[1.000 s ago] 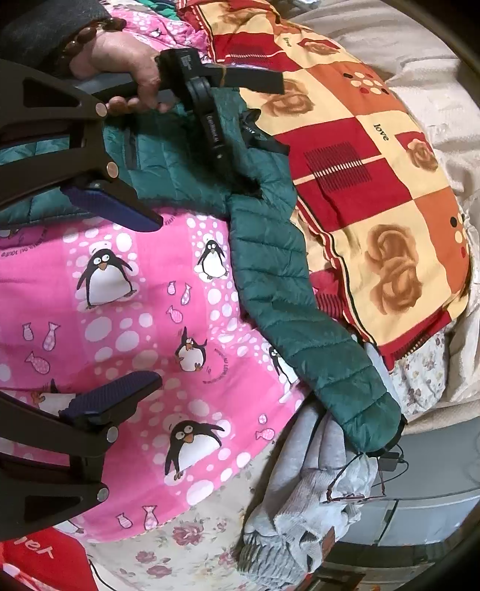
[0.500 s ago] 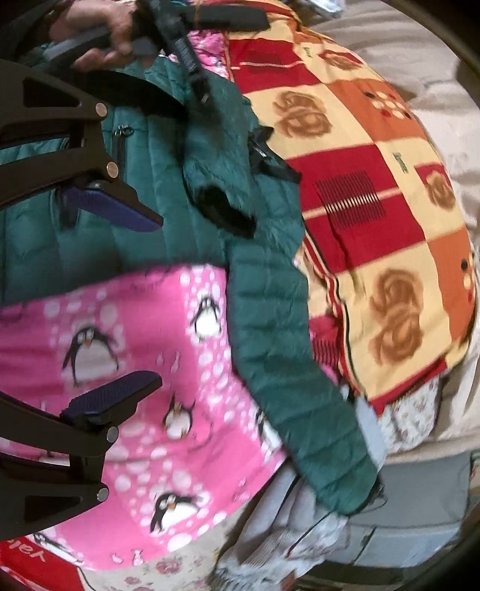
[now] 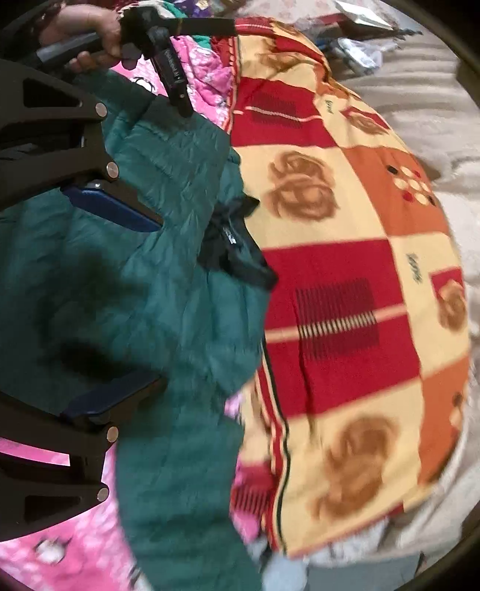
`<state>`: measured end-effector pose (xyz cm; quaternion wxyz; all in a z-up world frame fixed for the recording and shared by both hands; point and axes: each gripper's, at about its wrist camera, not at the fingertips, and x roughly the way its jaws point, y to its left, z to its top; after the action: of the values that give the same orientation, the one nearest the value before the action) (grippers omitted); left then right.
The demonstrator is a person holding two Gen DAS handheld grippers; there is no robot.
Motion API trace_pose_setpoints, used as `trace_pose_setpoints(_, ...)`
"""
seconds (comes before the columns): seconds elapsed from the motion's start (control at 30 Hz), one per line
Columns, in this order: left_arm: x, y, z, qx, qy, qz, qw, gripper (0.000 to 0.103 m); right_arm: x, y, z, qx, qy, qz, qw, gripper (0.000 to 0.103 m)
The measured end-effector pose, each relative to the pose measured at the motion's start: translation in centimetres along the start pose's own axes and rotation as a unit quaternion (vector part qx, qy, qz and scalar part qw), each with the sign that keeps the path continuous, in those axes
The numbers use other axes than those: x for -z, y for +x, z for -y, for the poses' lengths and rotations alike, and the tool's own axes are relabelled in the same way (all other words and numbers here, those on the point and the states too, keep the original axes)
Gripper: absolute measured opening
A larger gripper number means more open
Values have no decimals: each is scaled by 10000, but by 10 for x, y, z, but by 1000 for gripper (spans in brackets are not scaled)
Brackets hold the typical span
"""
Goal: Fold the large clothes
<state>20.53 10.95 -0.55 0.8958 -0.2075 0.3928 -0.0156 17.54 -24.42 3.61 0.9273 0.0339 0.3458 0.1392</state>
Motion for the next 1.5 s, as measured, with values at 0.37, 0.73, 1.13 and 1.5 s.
trace_pose_setpoints(0.37, 20, 31, 8, -571, 455, -527, 9959, 81, 32, 74, 31, -44, 34, -1267, 9919, 72)
trace_pose_setpoints(0.73, 12, 4, 4, -683, 159, -5, 9975, 81, 7, 27, 14, 107, 326, -90, 9994, 72)
trace_pose_setpoints(1.13, 14, 20, 6, -961, 328, -341, 9943, 81, 32, 75, 7, 254, 50, -1168, 9928, 74)
trace_pose_setpoints(1.5, 15, 25, 11, -1028, 488, -334, 9929, 90, 39, 74, 2, 513, -218, -1092, 9925, 76)
